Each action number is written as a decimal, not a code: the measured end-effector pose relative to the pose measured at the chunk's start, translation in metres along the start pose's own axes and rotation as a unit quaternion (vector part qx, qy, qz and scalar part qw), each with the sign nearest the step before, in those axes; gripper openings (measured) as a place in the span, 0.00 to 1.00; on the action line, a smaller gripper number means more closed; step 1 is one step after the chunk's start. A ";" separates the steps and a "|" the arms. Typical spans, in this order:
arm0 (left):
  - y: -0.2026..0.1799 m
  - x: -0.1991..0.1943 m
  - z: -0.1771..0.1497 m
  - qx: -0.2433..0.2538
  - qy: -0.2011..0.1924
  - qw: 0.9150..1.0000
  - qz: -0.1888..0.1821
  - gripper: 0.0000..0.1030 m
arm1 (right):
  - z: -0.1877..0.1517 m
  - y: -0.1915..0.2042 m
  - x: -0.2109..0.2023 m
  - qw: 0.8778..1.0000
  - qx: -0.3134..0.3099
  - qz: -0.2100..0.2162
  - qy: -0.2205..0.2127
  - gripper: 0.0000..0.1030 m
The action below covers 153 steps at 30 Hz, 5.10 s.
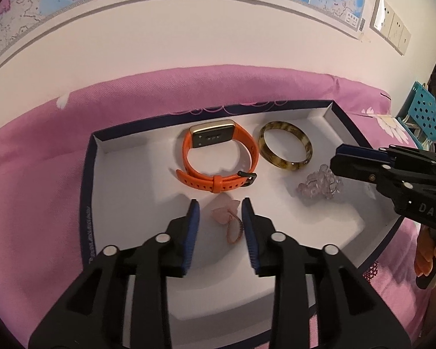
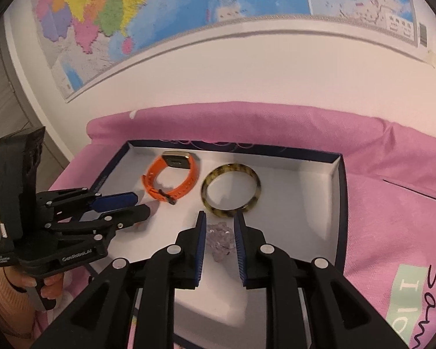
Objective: Organize jewelry
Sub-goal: 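Open both tools to release the pendant and crystal bracelet, then withdraw, then reach the right tool to the dark red beaded necklace while the left tool moves to the black ring, then close the right tool on the red beaded necklace while the left tool grasps the black ring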
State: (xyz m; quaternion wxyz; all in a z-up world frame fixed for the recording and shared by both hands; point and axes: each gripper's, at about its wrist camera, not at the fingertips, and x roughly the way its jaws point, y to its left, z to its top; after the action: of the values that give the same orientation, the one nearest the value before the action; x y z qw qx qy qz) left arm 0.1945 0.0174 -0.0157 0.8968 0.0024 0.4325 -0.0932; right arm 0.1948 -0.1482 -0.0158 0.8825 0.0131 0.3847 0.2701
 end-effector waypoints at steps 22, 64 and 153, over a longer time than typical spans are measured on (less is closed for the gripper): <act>-0.009 -0.035 -0.016 0.019 -0.033 0.999 0.002 0.43 | -0.006 0.023 0.019 0.998 -0.059 -0.032 0.021 0.17; -0.007 -0.087 -0.108 0.018 -0.039 0.999 -0.025 0.52 | -0.088 0.018 -0.043 0.998 -0.016 -0.020 0.050 0.06; -0.016 -0.070 -0.111 0.021 -0.014 0.999 -0.027 0.22 | -0.117 0.031 -0.065 0.998 -0.045 0.000 0.040 0.02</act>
State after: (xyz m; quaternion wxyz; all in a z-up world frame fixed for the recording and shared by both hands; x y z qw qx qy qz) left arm 0.0632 0.0229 -0.0300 0.8998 0.0083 0.4176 -0.1263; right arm 0.0640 -0.1752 -0.0476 0.8663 -0.0375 0.4068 0.2874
